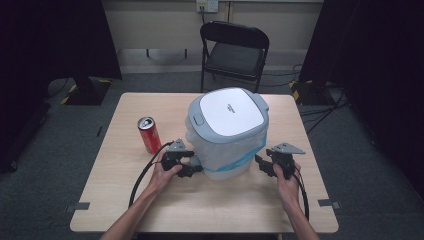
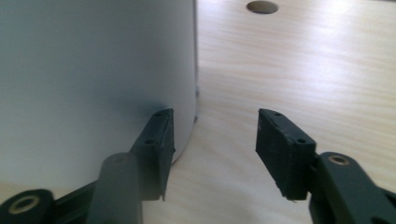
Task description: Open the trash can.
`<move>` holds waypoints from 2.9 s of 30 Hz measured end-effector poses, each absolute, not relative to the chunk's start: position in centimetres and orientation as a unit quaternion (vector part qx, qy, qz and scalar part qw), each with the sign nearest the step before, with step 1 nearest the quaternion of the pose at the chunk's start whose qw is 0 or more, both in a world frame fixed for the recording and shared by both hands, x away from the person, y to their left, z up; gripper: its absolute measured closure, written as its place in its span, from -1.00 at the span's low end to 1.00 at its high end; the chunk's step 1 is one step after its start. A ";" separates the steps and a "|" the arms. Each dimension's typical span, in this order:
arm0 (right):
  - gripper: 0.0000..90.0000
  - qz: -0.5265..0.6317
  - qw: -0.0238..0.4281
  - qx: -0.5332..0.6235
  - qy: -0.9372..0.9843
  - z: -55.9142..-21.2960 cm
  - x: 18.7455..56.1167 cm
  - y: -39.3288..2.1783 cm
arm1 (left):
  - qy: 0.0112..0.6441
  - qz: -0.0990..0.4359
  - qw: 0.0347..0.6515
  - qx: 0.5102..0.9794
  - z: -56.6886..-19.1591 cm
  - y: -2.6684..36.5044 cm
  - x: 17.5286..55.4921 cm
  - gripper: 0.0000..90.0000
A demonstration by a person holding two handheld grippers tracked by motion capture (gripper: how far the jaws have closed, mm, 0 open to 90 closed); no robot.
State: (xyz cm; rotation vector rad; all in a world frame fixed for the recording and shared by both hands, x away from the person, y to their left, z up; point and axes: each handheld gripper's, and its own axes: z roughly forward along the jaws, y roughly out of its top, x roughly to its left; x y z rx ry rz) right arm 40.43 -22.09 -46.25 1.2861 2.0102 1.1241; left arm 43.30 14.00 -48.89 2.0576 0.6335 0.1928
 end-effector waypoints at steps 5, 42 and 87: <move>0.13 0.420 0.245 0.470 0.737 -46.4 42.1 -22.4 | 0.247 0.081 0.456 0.851 -48.8 13.4 41.1 -0.50; -0.22 0.409 0.235 0.484 0.737 -45.2 41.1 -21.4 | 0.387 0.137 0.450 0.793 -47.2 17.0 45.3 -0.10; 0.68 0.424 0.225 0.423 0.768 -45.1 46.7 -16.8 | 0.373 0.168 0.418 0.811 -46.9 17.3 43.3 0.50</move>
